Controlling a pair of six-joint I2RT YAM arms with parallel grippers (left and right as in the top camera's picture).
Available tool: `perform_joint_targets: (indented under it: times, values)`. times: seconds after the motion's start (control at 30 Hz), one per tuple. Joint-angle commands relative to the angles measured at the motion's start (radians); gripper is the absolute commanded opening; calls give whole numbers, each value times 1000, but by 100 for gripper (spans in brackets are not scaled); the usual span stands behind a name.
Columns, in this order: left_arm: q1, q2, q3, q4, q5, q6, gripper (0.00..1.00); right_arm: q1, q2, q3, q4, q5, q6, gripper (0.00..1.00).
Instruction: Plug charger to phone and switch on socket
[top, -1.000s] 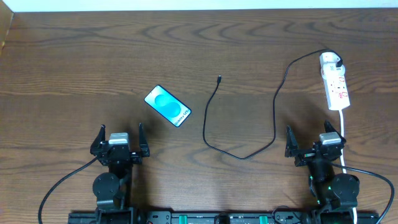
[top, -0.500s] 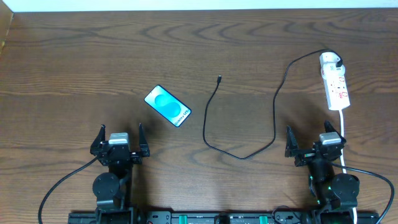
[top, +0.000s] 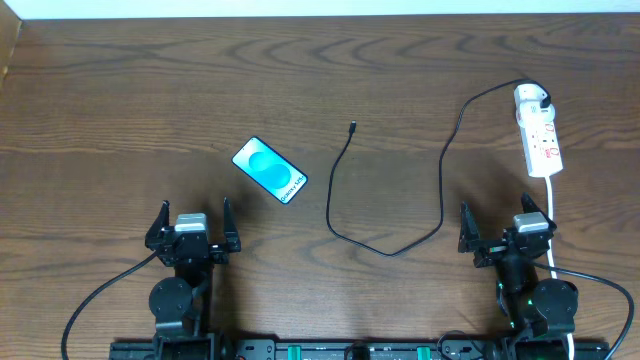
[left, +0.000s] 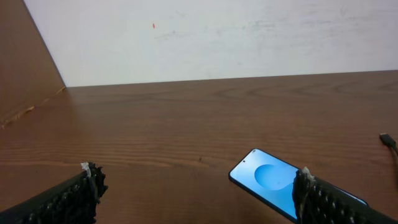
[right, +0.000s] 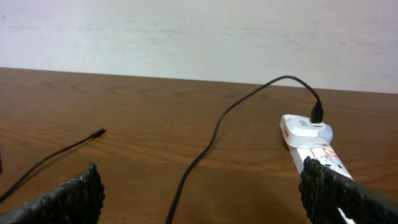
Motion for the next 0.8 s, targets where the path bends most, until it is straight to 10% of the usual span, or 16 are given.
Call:
perform_joint_targets:
  times: [0.0, 0.77]
  values:
    - [5, -6, -8, -47, -5, 17, 98, 6, -3, -2, -3, 8, -4, 99]
    - [5, 11, 30, -46, 14, 17, 98, 6, -3, -2, -3, 8, -4, 99]
